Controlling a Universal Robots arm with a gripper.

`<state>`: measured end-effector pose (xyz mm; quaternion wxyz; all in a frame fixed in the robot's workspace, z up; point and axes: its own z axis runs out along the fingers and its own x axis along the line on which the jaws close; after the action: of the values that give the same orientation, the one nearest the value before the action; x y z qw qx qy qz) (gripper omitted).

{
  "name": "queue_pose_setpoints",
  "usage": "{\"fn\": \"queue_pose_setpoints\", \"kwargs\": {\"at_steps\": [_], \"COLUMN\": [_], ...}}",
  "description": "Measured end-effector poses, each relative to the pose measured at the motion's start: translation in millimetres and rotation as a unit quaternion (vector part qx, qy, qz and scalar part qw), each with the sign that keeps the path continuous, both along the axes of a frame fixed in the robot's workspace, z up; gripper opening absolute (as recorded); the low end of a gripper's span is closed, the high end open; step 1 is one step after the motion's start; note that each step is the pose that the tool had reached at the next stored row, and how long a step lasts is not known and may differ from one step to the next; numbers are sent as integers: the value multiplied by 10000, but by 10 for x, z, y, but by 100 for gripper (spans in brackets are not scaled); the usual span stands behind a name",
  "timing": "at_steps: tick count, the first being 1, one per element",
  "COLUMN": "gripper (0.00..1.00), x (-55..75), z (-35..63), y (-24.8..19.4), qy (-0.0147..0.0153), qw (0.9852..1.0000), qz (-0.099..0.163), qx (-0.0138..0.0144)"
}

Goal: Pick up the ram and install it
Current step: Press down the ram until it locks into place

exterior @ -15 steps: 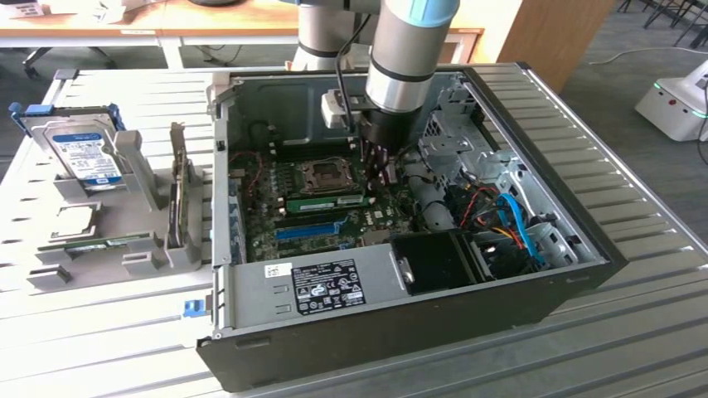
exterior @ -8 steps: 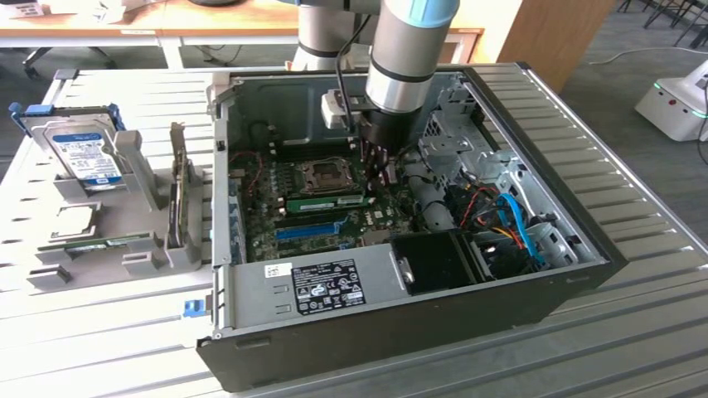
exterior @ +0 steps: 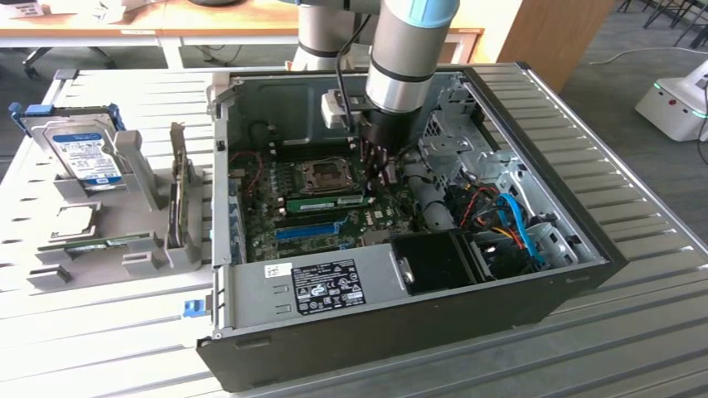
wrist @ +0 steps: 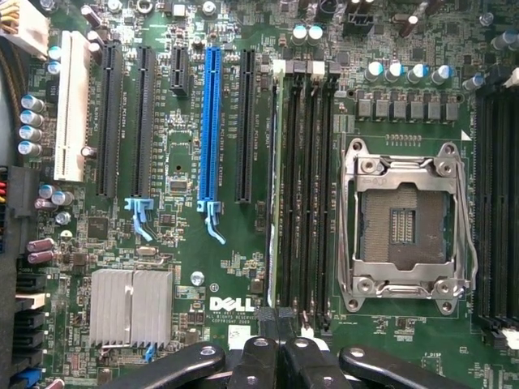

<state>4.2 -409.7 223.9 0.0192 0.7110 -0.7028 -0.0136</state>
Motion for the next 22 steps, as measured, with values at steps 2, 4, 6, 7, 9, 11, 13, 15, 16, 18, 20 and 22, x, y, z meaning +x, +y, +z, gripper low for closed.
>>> {"fn": "queue_pose_setpoints", "kwargs": {"at_steps": [2, 4, 6, 7, 9, 11, 13, 15, 16, 18, 20, 22], "gripper": [10, 10, 10, 10, 10, 10, 10, 10, 10, 10, 10, 10], "x": [0, 1, 1, 1, 1, 1, 1, 1, 1, -31, -192, -241], "z": [50, 98, 140, 160, 188, 213, 239, 240, 240, 241, 240, 240], "y": [-2, -2, -2, -2, -2, -2, -2, -1, -1, -2, 2, 4], "qy": [4, 7, 10, 11, 12, 12, 13, 12, 12, 13, 12, 12], "qw": [10000, 10000, 10000, 10000, 10000, 10000, 10000, 10000, 10000, 10000, 10000, 10000], "qz": [1, 1, 2, 2, 2, 2, 2, 2, 2, 2, 1, 2], "qx": [-8, -7, -7, -7, -7, -7, -7, -6, -6, -8, -7, -8]}}
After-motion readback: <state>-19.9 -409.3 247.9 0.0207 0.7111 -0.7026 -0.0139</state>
